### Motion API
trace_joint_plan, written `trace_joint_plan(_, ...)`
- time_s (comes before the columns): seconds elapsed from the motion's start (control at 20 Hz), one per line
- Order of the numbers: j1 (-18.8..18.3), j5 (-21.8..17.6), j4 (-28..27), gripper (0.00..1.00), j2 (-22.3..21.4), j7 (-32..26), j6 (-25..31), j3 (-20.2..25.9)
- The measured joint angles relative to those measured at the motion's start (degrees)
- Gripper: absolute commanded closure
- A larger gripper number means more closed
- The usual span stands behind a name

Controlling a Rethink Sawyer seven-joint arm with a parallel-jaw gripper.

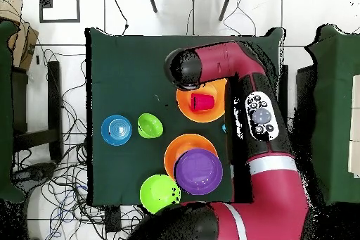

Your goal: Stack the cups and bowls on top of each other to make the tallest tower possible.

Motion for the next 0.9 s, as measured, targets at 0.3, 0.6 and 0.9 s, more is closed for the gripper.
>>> trace_joint_plan(0.3,0.01,-0.18,0.03,0.0,-0.04,0.0,0.0,-0.01)
trace_joint_plan(0.6,0.01,-0.18,1.95,0.0,-0.68,0.0,-0.87,-0.2)
trace_joint_plan(0.9,0.02,-0.18,6.12,0.0,-2.08,0.0,-2.84,-0.5)
